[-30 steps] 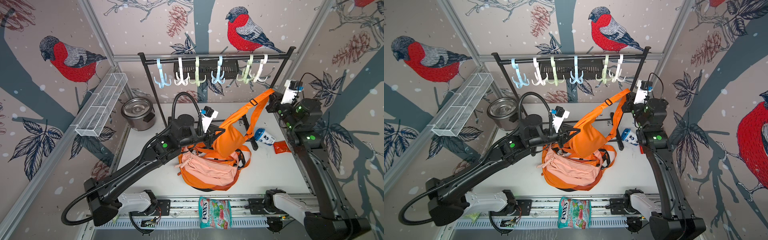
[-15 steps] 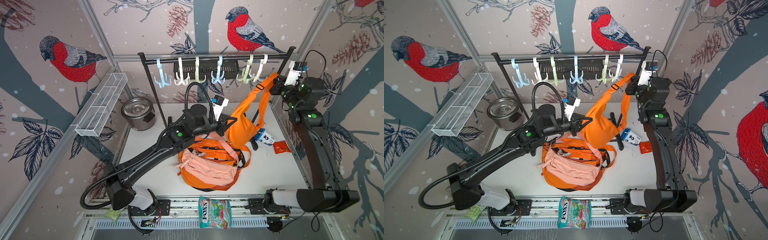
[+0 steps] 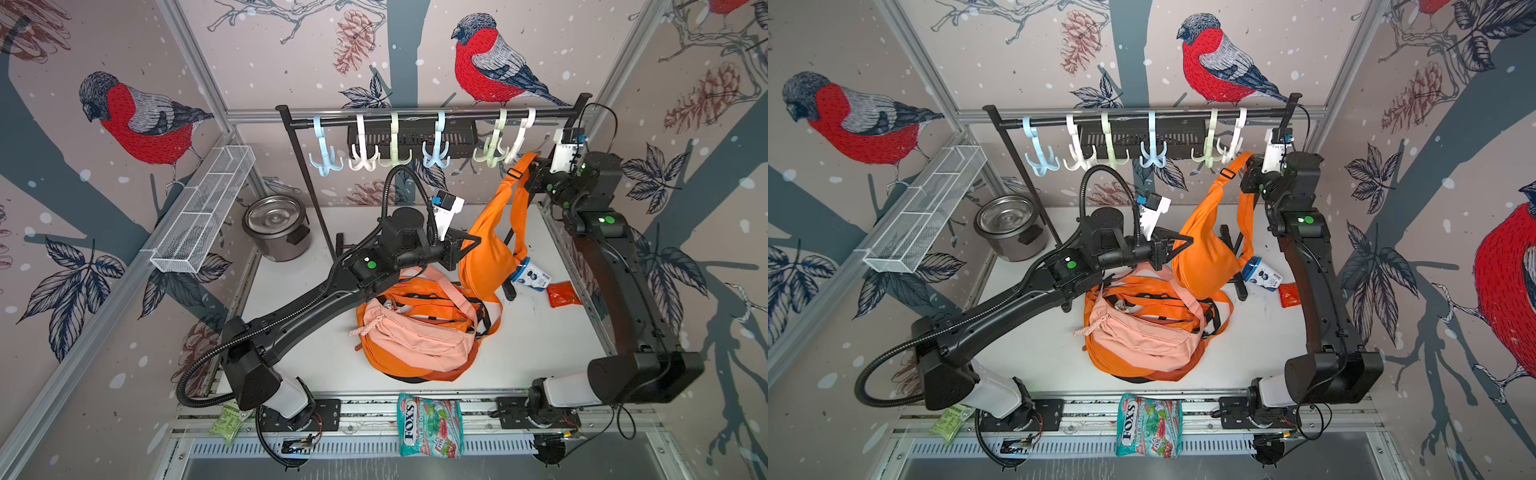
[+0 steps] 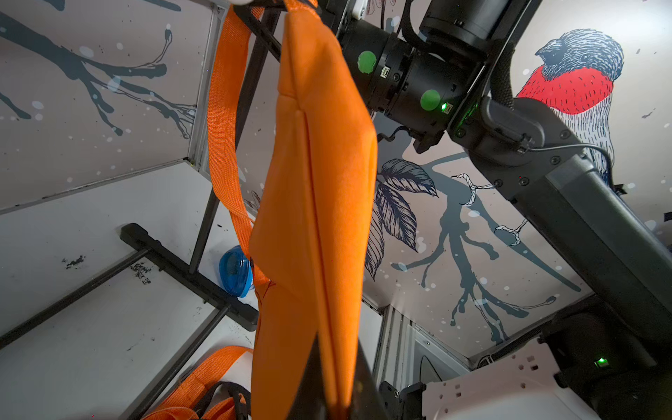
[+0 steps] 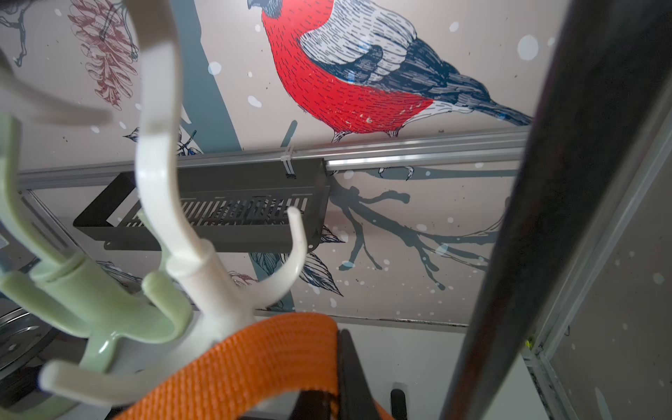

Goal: Hang the bag on a hook
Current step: Hang the bag on the hook.

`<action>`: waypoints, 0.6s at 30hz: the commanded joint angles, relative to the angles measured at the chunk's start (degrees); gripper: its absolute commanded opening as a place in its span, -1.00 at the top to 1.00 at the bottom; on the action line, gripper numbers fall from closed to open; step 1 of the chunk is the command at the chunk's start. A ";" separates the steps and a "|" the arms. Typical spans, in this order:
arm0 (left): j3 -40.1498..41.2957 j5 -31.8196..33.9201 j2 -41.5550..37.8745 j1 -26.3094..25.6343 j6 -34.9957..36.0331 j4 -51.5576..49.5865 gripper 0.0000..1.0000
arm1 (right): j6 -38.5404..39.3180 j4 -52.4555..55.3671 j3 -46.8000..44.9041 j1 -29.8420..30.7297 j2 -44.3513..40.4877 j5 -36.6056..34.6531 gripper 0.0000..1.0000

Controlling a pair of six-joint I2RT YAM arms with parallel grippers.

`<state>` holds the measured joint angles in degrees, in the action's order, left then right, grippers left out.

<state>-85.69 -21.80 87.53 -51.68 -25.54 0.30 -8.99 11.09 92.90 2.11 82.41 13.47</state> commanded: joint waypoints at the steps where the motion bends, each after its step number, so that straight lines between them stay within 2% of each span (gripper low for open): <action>1: 0.83 -0.94 0.09 -0.17 -1.49 4.62 1.00 | 0.42 -1.11 -1.66 0.18 -0.89 0.66 0.78; 7: 1.81 -1.12 0.89 -0.17 -2.06 4.98 1.00 | 0.05 -1.40 -3.90 0.18 -1.97 0.93 0.71; 11: 1.39 -0.86 1.07 -0.17 -2.15 5.07 1.00 | -0.29 -1.84 -6.10 0.26 -3.43 1.15 0.55; 13: 1.07 -0.85 1.16 -0.08 -2.15 4.98 1.00 | -0.47 -2.73 -8.40 0.26 -4.91 0.82 0.43; 18: 0.17 -0.62 1.07 0.38 -2.21 4.40 1.00 | -1.35 -5.98 -15.63 0.18 -10.08 0.59 0.35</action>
<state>-84.62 -22.20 88.77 -51.55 -27.11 0.89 -9.28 8.99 80.12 2.31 74.56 13.85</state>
